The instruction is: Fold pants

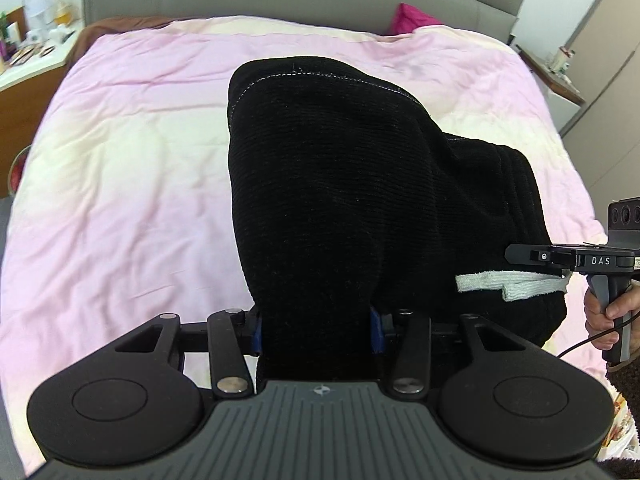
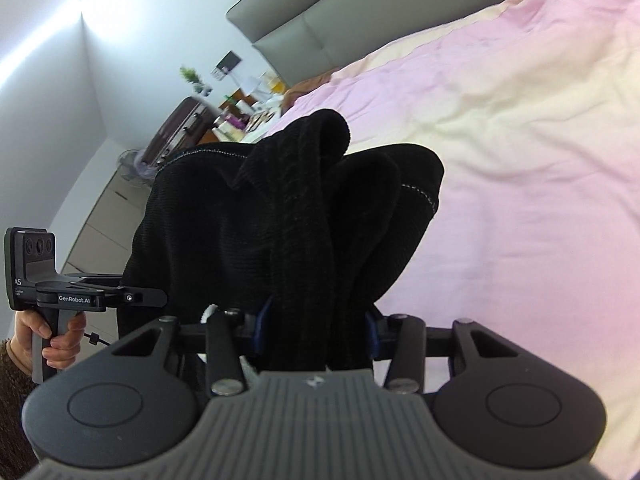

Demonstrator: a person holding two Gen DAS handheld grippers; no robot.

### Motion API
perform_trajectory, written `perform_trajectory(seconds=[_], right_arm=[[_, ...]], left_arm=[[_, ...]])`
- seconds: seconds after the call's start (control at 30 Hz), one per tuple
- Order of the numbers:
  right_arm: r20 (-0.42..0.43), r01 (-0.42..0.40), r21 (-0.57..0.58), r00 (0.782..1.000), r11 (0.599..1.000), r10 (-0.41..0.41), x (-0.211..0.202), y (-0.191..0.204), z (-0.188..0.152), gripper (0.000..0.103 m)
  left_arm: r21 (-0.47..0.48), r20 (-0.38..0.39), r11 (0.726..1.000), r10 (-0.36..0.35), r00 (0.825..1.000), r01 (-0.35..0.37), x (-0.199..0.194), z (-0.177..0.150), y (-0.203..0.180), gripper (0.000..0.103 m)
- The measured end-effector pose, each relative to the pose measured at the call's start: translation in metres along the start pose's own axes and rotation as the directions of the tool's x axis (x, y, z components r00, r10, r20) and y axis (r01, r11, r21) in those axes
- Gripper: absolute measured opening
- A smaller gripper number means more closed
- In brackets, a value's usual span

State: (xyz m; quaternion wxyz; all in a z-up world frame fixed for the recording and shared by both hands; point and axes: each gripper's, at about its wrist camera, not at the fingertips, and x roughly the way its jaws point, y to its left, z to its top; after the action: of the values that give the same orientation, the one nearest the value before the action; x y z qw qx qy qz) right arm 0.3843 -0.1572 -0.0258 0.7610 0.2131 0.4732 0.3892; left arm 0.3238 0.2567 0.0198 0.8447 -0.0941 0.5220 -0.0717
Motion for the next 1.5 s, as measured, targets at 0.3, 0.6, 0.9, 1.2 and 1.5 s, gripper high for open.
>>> perform_trajectory(seconds=[0.3,0.6,0.9,1.2,1.5], right_arm=[[-0.087,0.027,0.021,0.996,0.999,-0.025,0.138,0.022,-0.014,0.041],[-0.173,0.097,0.084,0.982,0.992,-0.081,0.245,-0.017,-0.032,0.042],[-0.222,0.193,0.009,0.957,0.981,-0.186,0.280,-0.025,-0.025,0.060],[-0.046,0.331,-0.376,0.926,0.866,-0.374,0.231,0.043,0.002,0.055],[-0.056,0.369,-0.450,0.897,0.813,-0.438,0.292,0.059,0.016,0.004]], left_arm=[[-0.128,-0.038,0.991,-0.038,0.999,0.033,0.067,-0.013,0.104,0.052],[-0.181,-0.112,0.982,-0.076,0.991,0.054,0.150,-0.037,0.186,0.054],[-0.129,-0.091,0.992,-0.009,0.996,-0.003,0.149,-0.052,0.181,0.075],[-0.101,0.143,0.989,0.118,0.983,-0.104,0.071,-0.015,0.142,0.057],[-0.145,0.109,0.973,0.196,0.974,-0.180,0.155,0.006,0.153,0.033]])
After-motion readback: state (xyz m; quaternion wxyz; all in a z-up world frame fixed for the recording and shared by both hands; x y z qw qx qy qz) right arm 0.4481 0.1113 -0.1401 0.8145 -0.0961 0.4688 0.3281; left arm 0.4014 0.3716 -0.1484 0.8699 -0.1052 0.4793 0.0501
